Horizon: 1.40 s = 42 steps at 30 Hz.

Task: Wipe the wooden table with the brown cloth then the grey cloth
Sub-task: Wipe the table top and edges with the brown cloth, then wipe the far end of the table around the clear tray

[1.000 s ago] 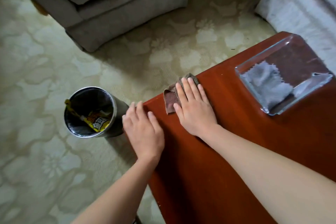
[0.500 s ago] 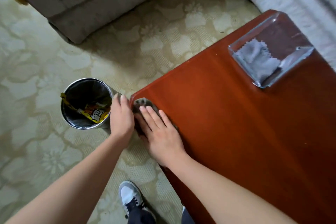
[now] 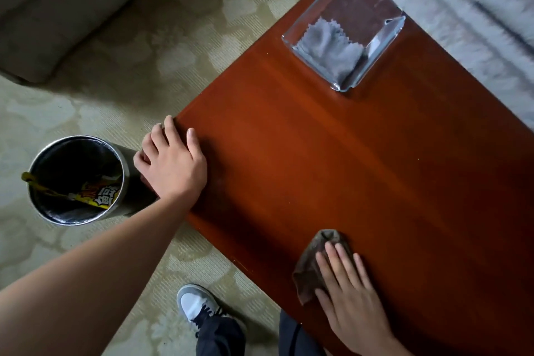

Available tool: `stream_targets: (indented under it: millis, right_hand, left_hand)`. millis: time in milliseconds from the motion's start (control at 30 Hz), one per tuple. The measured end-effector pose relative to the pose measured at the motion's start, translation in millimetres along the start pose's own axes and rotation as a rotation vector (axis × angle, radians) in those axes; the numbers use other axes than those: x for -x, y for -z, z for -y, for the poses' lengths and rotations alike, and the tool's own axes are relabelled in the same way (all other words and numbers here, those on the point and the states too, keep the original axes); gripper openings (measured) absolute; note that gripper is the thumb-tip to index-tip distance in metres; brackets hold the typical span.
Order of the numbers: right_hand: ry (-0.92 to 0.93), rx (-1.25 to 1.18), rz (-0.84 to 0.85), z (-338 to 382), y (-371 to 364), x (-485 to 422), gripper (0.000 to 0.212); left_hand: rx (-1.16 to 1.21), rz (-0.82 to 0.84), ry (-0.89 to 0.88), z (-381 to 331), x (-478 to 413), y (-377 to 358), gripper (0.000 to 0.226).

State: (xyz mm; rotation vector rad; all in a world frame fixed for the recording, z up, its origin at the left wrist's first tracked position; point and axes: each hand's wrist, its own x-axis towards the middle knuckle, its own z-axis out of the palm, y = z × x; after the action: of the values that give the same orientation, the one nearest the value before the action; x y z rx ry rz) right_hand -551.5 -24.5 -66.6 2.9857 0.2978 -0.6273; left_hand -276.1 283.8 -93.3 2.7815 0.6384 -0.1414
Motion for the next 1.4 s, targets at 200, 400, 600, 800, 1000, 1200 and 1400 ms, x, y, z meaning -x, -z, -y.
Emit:
stream_targets:
  millis: [200,400,600,800,1000,1200,1400]
  right_hand:
    - [-0.019,-0.119,-0.076,56,47,-123,0.071]
    - [0.161,-0.114,-0.125,148,111,-276,0.072]
    - [0.12,-0.15,-0.167,135,107,-277,0.07]
    - [-0.059,-0.249,-0.138,58,69,-166,0.069]
    - [-0.018,-0.468,-0.152,20,91,-145,0.062]
    - [-0.572,-0.962,-0.535,-65,140,-215,0.044]
    - [-0.8,-1.151,-0.366,-146,187,-296,0.052]
  left_hand:
    - [0.111,0.028,0.067,-4,-5,6,0.06]
    - [0.356,0.14,0.176,6,-20,22,0.049]
    - [0.442,0.235,0.195,4,-18,38,0.05]
    - [0.233,0.246,-0.01,-21,1,42,0.054]
    - [0.212,0.284,-0.386,-103,20,45,0.043]
    - [0.315,0.292,-0.317,-209,-16,45,0.038]
    - [0.204,0.266,-0.241,-271,-84,28,0.047]
